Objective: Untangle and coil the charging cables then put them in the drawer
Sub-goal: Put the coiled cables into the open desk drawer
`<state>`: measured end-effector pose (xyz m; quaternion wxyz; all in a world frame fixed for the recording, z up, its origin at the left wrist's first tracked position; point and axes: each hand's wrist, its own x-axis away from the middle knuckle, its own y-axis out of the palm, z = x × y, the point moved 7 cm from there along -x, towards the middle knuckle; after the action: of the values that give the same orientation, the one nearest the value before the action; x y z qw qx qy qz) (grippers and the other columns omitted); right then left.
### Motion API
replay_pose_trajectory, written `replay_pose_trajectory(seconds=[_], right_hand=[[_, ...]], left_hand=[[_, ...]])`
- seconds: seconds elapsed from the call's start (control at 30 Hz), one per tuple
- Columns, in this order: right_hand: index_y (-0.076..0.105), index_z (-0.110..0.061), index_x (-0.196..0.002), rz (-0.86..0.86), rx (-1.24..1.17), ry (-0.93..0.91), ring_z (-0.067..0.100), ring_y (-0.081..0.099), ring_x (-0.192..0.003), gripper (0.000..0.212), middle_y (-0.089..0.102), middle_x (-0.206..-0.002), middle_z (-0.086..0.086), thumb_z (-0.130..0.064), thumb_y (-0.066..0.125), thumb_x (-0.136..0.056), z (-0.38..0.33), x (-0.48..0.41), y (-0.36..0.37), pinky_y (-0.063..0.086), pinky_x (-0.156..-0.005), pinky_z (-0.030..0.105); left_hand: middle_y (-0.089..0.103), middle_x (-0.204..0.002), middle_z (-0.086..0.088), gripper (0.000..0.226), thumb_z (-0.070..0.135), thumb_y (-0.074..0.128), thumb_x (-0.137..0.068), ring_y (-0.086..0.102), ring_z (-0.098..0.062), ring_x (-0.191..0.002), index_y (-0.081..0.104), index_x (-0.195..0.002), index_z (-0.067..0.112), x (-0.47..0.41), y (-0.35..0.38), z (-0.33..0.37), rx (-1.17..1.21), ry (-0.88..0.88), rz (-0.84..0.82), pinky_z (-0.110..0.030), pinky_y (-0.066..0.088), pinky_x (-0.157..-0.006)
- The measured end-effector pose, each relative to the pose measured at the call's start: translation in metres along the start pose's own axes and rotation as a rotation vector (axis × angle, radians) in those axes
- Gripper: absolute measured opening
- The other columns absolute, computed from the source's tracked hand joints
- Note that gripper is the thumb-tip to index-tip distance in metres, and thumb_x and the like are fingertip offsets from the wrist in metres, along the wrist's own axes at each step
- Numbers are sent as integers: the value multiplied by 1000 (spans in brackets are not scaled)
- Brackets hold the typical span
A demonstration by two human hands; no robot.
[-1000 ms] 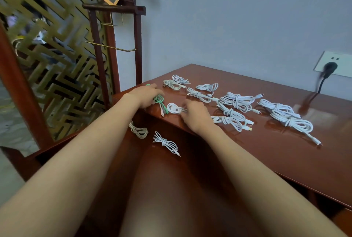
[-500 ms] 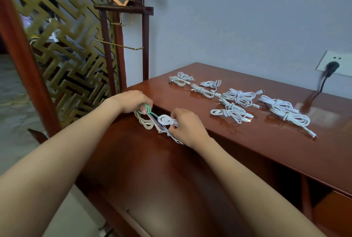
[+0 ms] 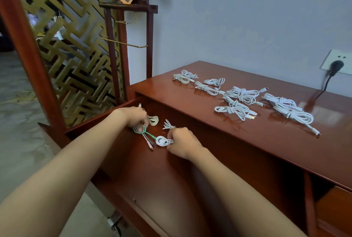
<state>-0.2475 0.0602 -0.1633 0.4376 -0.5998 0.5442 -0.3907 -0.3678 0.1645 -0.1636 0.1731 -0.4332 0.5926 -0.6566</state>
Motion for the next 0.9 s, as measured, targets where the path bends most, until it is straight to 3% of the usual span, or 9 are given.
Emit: replay_pose_trajectory(seconds=[0.17,0.37,0.53,0.67,0.8,0.9], right_hand=[[62,-8,-109,89,51,-62,31,55,-106,31,60,-113,10,-24,54,-84,-6,-3,-18,44,-84,31],[67,-16,-97,301,-55,-52,32,58,-99,21,67,-101,11,-18,50,-85,-4,-18,-82,44,-82,30],[65,-2,-96,348,8,35,35,58,-99,24,65,-102,19,-15,50,-84,28,-43,-120,47,-82,34],[64,-2,-103,321,70,105,36,57,-102,29,63,-109,19,-11,48,-81,58,-58,-130,49,-83,35],[61,-1,-107,323,117,120,36,55,-104,26,58,-115,20,-10,47,-86,77,-73,-136,45,-80,34],[57,-2,-115,313,156,126,35,52,-110,30,56,-121,19,-11,46,-89,85,-85,-136,43,-86,35]], left_hand=[[68,-105,-4,35,7,66,-82,59,-19,-103,62,-115,18,1,-11,-5,71,-7,35,-23,38,-79],[67,-90,3,21,4,59,-86,59,-15,-88,67,-98,19,-1,-73,3,148,52,263,-27,44,-79],[58,-85,8,21,4,53,-88,55,-18,-91,63,-94,22,-24,-114,16,132,67,389,-26,40,-78],[61,-112,-2,27,7,49,-91,54,-23,-107,57,-113,20,-48,-129,29,14,56,442,-29,40,-84],[45,-137,-8,42,6,39,-93,44,-27,-122,40,-134,17,-71,-140,37,-149,-12,553,-36,35,-97],[30,-149,-9,54,2,39,-91,32,-27,-134,27,-143,12,-93,-141,35,-182,-88,541,-38,25,-108]])
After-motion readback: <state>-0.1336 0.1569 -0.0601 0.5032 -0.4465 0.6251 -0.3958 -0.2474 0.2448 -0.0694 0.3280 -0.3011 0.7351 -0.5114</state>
